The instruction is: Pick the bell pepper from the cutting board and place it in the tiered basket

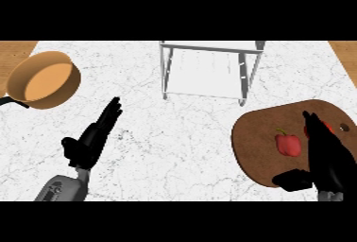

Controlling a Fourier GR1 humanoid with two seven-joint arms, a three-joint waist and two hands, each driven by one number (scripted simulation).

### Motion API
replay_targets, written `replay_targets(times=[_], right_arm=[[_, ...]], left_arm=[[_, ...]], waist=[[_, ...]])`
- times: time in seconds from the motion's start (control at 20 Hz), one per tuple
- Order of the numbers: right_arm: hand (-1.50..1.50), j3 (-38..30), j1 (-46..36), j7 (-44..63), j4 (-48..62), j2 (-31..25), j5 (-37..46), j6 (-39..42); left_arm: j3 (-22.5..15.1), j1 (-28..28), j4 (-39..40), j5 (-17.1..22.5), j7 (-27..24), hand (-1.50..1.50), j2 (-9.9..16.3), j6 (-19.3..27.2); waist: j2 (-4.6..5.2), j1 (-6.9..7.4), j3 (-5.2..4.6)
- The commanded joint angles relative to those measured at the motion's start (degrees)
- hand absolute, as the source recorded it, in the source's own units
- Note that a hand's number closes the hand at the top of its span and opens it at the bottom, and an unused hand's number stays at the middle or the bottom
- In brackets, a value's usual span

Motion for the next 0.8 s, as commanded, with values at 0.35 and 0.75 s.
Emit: replay_targets(times=[0.35, 0.75], right_arm=[[-1.50, -5.8, -1.0, -3.6, 7.7, 6.6, 2.9, 1.7], [-1.50, -10.8, -0.7, -14.1, 15.3, 7.5, 2.5, -0.7]], left_arm=[[4.3, -0.2, 1.4, -3.4, 0.2, 0.00, -3.1, -4.0], [7.5, -2.4, 0.8, -5.6, 3.9, 0.00, -4.5, -4.7]], waist=[[0.00, -0.03, 0.00], [0.00, -0.07, 0.00]])
